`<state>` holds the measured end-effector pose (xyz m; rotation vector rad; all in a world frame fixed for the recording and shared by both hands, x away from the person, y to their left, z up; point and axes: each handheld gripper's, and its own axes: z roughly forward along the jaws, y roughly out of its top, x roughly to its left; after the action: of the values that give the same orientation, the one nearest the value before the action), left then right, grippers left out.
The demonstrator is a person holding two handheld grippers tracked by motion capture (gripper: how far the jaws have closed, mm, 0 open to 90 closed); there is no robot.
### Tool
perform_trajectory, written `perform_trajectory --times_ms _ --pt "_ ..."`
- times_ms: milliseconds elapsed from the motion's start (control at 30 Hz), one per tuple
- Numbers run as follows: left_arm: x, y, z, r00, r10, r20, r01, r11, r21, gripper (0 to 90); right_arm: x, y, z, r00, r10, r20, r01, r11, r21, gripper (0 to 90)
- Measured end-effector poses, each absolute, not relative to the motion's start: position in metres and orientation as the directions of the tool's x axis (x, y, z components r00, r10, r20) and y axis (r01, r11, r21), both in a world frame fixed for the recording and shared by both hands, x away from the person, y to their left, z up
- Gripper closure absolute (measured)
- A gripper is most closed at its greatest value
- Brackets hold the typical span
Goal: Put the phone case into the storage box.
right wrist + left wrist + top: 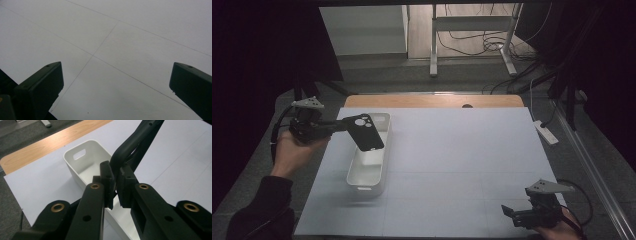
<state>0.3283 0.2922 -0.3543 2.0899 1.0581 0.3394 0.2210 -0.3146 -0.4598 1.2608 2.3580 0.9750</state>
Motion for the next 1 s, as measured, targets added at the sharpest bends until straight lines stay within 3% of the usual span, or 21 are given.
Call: perform_trajectory --times_ms 1000 --pt "0.369 0.290 -0.370 0.599 0.798 -0.069 0.588 -0.380 0.714 83.5 0.221 -0.315 -0.460 -0.575 0.816 0.064 0.621 0.384 0.683 0.0"
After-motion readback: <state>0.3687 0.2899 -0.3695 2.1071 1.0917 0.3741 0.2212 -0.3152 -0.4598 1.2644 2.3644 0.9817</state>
